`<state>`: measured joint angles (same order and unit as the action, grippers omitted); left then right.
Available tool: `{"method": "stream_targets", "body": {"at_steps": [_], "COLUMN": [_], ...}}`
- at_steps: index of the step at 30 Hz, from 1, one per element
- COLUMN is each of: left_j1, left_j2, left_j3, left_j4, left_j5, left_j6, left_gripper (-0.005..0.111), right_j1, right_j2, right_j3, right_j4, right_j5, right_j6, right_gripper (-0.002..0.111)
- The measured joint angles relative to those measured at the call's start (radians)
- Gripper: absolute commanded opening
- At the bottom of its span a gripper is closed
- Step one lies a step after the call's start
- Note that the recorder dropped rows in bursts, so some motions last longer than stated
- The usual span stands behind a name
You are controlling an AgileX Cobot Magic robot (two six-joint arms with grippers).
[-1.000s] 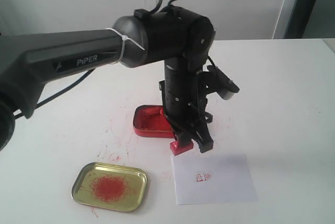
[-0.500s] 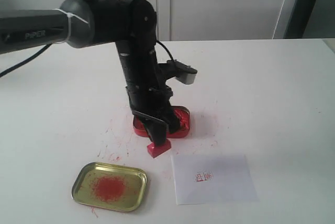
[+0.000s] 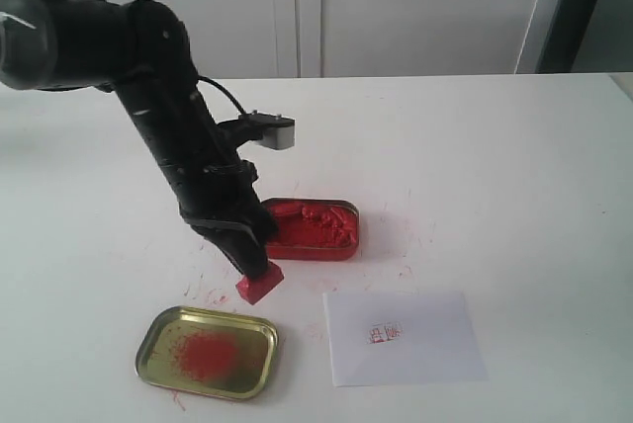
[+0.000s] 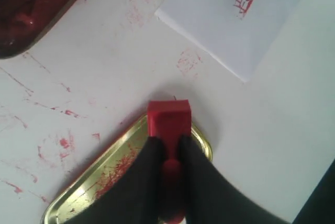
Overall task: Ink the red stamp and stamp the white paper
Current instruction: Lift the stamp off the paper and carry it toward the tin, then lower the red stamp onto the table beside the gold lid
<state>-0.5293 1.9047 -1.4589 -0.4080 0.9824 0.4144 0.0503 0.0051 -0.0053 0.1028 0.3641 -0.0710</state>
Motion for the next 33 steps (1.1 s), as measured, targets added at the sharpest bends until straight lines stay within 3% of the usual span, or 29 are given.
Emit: {"method": "stream_targets", "body": {"at_steps": [10, 21, 33], "left_j1": [0.188, 0.442, 0.503], "left_j2": [-0.016, -0.016, -0.017], "left_j3": [0.161, 0.297, 0.403], "left_j4": [-0.268, -0.414, -0.436], "left_j5": [-0.012, -0.033, -0.200], "left_j6": [0.231, 0.307, 0.308], "left_gripper": [0.000, 0.000, 0.000], "right_j1": [0.000, 0.000, 0.000], "right_j2": [0.000, 0.000, 0.000], "right_j3": [0.000, 0.000, 0.000], "right_j4": [0.000, 0.000, 0.000], "right_j5": [0.000, 0.000, 0.000], "right_j6": [0.000, 0.000, 0.000], "right_gripper": [0.000, 0.000, 0.000]}}
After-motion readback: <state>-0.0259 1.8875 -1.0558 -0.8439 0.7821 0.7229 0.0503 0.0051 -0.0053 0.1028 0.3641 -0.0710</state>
